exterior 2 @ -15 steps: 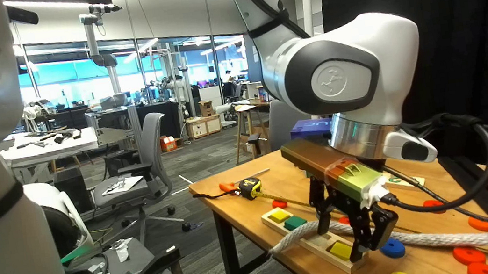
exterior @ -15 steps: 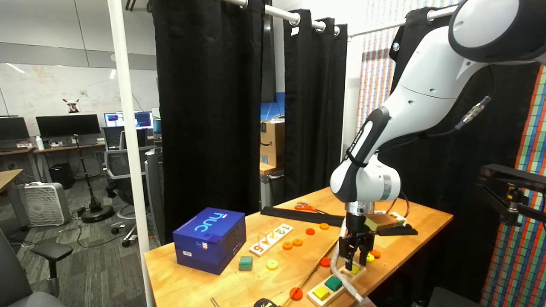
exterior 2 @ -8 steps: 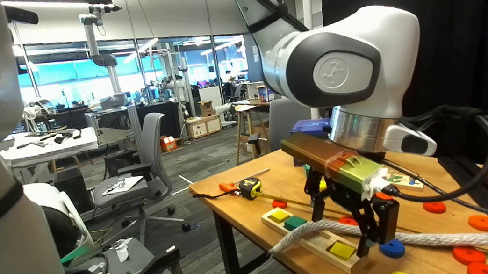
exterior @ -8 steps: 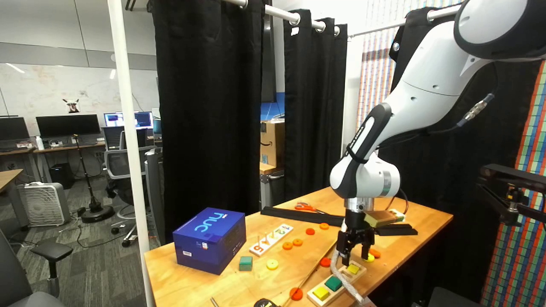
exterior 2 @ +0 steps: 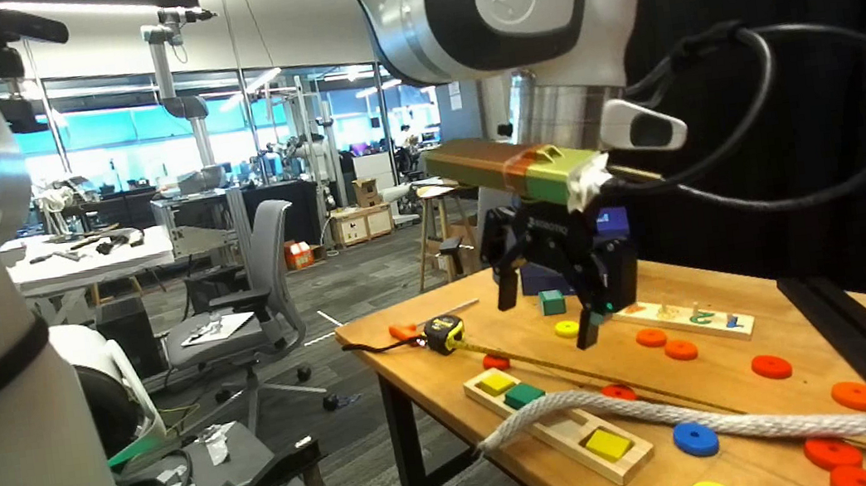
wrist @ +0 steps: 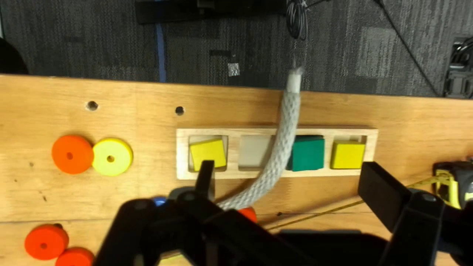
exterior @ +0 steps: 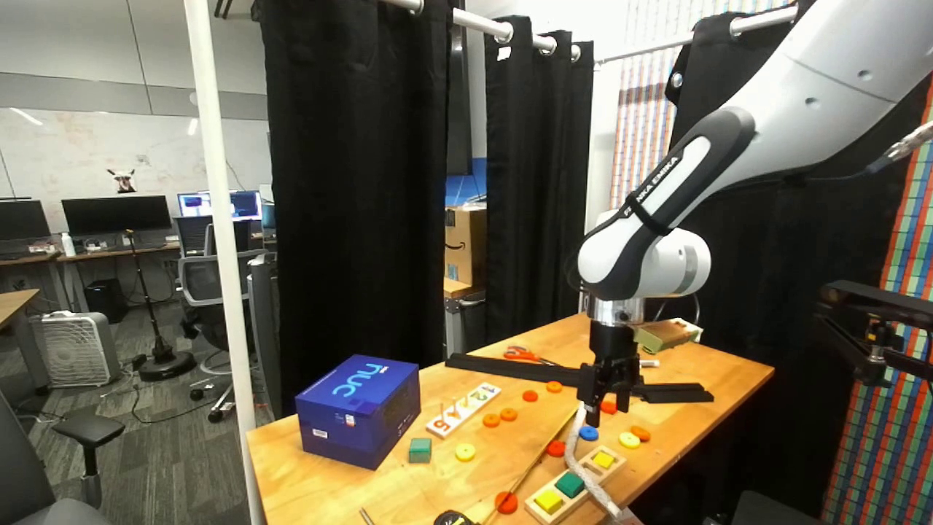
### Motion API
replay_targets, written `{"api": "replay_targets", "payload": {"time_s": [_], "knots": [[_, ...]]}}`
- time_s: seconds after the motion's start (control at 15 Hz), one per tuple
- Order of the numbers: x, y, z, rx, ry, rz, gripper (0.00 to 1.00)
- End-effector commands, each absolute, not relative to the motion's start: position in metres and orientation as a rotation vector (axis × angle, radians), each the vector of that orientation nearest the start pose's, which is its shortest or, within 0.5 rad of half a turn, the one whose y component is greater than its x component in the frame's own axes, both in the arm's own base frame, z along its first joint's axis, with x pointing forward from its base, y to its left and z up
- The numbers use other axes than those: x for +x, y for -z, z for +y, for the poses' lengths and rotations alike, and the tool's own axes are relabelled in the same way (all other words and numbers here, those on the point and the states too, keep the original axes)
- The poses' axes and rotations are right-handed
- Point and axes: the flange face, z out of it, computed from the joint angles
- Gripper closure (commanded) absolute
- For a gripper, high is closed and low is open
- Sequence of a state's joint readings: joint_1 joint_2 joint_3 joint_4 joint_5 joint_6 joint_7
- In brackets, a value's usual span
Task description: Put the yellow square on the wooden object.
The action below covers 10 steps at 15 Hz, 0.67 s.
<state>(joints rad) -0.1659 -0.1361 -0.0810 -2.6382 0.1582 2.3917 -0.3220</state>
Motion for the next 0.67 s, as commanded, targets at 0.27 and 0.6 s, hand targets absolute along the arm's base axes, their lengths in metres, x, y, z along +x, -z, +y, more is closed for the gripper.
{"api": "replay_targets", "payload": {"time_s": [0.27, 0.6], "knots": [[0.361, -0.355, -0.024, -3.032, -0.066, -0.187, 0.00], [0.344, -0.362, -0.009, -3.040, -0.126, -0.184, 0.00]]}}
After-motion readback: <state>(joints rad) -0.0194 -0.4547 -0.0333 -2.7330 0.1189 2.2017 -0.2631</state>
